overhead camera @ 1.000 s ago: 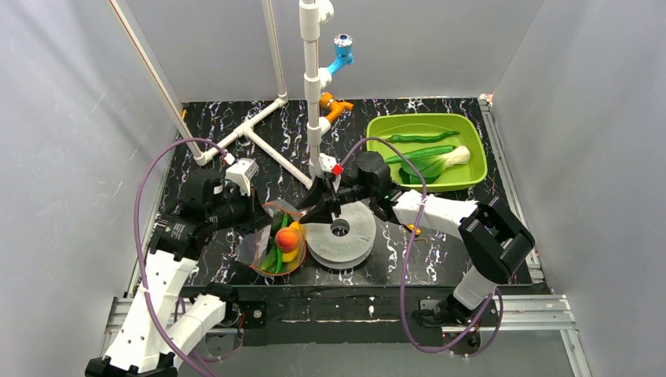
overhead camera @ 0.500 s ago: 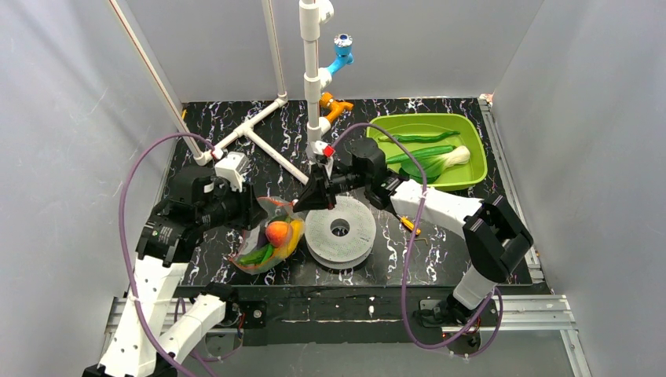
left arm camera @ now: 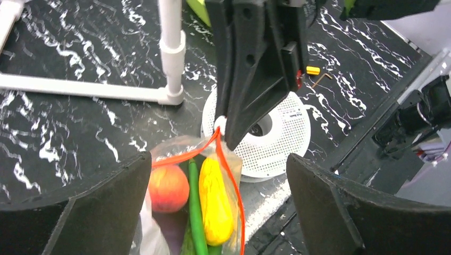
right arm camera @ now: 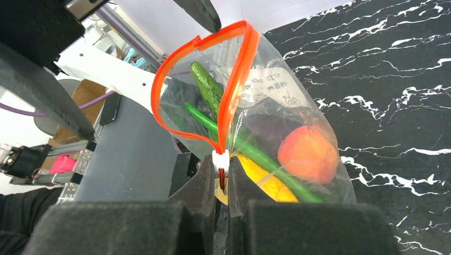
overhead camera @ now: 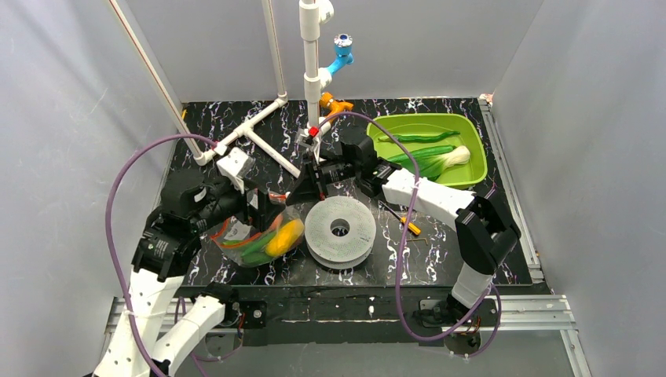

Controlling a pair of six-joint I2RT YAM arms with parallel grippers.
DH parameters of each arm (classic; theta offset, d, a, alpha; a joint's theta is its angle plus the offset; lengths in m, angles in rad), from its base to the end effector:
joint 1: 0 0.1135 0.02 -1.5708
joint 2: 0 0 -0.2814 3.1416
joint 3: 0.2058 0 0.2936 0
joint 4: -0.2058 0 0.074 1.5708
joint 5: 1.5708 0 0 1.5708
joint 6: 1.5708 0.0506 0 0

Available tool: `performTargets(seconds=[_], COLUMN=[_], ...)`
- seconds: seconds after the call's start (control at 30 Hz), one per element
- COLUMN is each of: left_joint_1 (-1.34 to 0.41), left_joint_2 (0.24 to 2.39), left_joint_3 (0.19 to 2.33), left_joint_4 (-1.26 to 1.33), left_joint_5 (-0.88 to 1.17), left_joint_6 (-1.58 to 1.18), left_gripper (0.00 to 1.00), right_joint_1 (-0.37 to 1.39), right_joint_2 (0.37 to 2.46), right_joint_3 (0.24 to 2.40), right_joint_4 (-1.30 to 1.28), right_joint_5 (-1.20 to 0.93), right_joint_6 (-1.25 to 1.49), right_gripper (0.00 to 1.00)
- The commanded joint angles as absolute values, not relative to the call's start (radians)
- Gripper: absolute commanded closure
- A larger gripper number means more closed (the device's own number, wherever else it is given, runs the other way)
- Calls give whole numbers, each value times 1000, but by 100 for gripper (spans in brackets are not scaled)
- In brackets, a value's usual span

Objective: Place the food in the zip-top bag and seal the zipper

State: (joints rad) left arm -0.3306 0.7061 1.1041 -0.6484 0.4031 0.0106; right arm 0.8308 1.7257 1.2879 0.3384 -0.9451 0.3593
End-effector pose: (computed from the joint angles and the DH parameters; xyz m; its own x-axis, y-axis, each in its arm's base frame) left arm 0.1490 -0.0721 0.4329 -0.2274 0.0884 -0.9698 0.6605 0.7458 -0.0869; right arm 0.2747 0.3616 0.3137 -0.4059 -0.1392 -0.9032 -0.8905 -0.1621 0.4252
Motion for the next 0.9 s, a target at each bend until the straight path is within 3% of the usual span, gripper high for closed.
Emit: performTargets(seconds=[0.0, 0.3, 0.37, 0.6, 0.87], left_joint_1=[-380, -451, -456, -456, -455], left_joint_2=[749, 818, 811, 790, 786], left_joint_3=[1066, 1012, 1013, 979, 967], left_joint_4=[-494, -565, -597, -668, -747], left_joint_5=[498, 553, 549, 398, 311], left_joint_6=[147, 351, 353, 270, 190], left_gripper=[2, 6, 13, 51, 64], right_joint_1=[835, 835, 835, 835, 835], right_joint_2=[1729, 1718, 1711, 1696, 1675], right_joint_3=[1351, 1340, 1335, 1339, 1331], right_joint_4=[367, 376, 372, 353, 343], right_joint_5=[-972, -992, -994, -999, -1003], right_joint_6=[429, 431, 423, 408, 404], right_gripper=[99, 99, 99, 99, 99])
